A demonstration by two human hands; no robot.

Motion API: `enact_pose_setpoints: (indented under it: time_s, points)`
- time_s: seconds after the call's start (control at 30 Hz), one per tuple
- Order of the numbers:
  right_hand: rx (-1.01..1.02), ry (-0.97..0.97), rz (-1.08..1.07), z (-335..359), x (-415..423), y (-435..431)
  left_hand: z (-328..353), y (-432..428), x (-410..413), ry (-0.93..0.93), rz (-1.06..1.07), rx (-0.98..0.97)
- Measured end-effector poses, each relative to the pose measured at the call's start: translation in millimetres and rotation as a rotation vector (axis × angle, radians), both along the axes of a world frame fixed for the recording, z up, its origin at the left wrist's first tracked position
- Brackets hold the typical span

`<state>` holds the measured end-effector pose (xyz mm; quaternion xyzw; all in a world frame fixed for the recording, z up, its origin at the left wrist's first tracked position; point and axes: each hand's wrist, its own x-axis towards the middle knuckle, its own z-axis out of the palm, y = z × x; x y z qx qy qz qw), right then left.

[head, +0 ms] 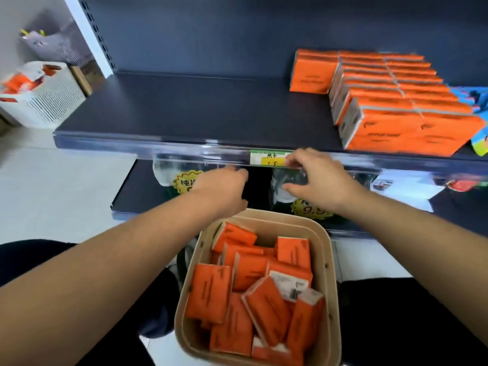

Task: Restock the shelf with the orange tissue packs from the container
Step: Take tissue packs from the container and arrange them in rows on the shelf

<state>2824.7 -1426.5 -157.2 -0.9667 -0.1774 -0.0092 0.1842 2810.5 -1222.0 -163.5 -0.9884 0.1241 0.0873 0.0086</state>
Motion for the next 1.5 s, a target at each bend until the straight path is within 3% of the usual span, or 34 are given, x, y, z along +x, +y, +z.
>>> enact_pose_setpoints:
  time_s: [0.27,0.63,0.8,1.13,1.23,1.5]
  points:
    - [-0.249,0.315,0.084,-89.4,-60.9,20.2,-85.6,7.3,-39.7,0.387,-0.097,0.041]
    - [-0.667,0.462,0.413,-154.7,-95.5,28.1,-131.2,23.5,-52.1,0.598,-0.154,0.202]
    - [-0.631,0.554,0.532,-162.9,-99.0,31.9,-136.0,24.2,-49.7,0.627,-0.170,0.202]
    - [-0.670,0.517,0.600,-146.1,-85.4,23.8,-138.2,34.3,-46.4,0.757,-0.106,0.112]
    - [-0.582,0.540,0.600,-136.3,-74.8,17.3,-146.4,37.4,-45.9,0.783,-0.117,0.112]
    - [-0.175,0.694,0.347,-118.0,-42.9,-3.3,-142.8,36.2,-43.5,0.825,-0.137,0.040]
